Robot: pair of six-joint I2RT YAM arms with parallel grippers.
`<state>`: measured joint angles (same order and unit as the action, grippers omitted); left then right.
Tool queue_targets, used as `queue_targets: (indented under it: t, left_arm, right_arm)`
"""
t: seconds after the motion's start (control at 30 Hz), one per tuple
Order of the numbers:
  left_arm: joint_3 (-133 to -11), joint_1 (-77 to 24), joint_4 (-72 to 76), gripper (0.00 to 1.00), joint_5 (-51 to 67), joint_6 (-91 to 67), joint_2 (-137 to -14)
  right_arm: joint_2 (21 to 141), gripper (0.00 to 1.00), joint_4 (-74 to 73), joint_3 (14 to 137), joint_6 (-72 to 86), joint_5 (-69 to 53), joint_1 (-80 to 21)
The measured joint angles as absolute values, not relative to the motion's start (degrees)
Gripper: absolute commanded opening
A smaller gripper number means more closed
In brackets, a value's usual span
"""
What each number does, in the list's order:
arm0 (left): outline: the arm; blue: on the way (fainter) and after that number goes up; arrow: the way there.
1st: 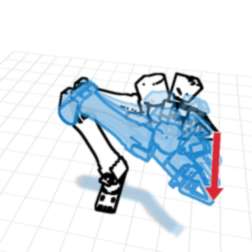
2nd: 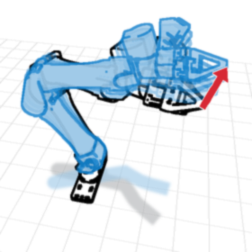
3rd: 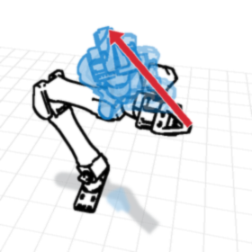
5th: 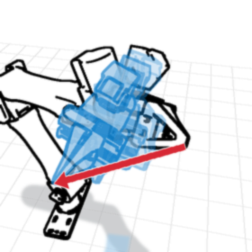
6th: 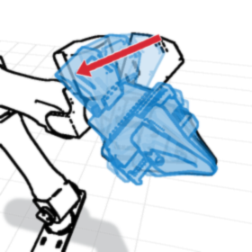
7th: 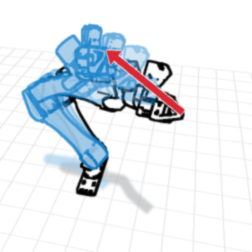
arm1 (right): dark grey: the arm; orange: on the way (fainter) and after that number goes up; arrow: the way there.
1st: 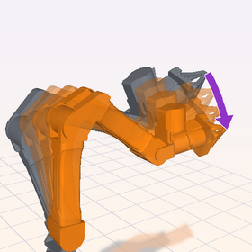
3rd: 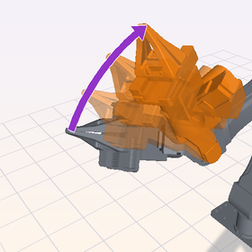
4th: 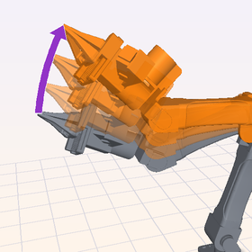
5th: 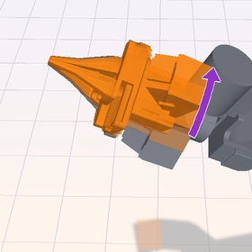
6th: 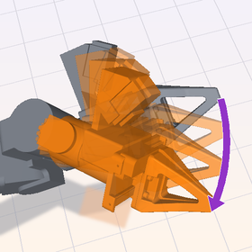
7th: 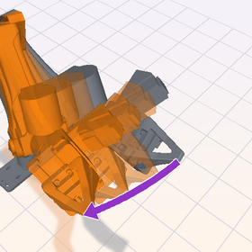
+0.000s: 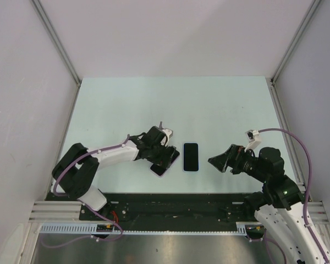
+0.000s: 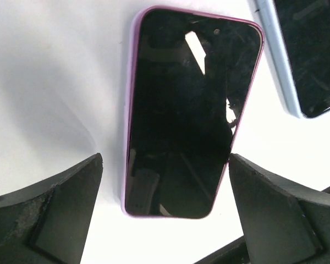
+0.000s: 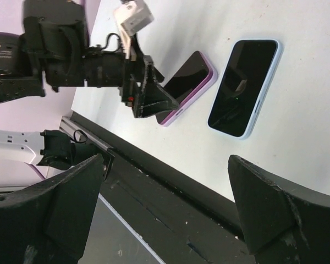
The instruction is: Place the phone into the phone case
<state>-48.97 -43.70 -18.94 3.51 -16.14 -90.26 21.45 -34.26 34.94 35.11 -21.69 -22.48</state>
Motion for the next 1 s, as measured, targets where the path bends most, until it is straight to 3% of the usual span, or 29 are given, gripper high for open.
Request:
queue_targets:
  t: [0.17, 0.27, 0.47, 0.6, 0.67, 1.0]
  left_arm:
    - [-52.29, -41.63, -25.52, 1.0, -1.26, -16.08, -84.73]
    - [-58.46, -35.22, -27.27, 1.0, 0.58, -16.05, -83.61]
    - [-60.82, -24.36, -27.4, 1.0, 2.9, -16.01, -83.55]
    - [-56.62, -22.2, -27.24, 1.0, 7.01, -16.27, -81.67]
    - [-53.52, -20.45, -26.55, 0.93, 9.87, -16.93, -80.09]
    - [-40.23, -16.53, -22.5, 0.9, 17.96, -21.1, -75.09]
  right_arm:
    - [25.23, 0.96, -34.52, 34.94, 36.71, -20.69, -22.81]
    - [29.78, 0.95, -34.02, 34.83, 38.74, -18.94, -24.93]
    - [37.19, 0.93, -28.45, 34.72, 45.67, -10.22, -37.74]
    - [45.76, 0.92, -21.19, 34.7, 50.98, -2.98, -45.6]
    - [49.87, 0.9, -18.17, 34.72, 52.38, -1.54, -47.66]
    - [68.36, 0.86, -3.95, 36.45, 57.12, 2.55, -50.13]
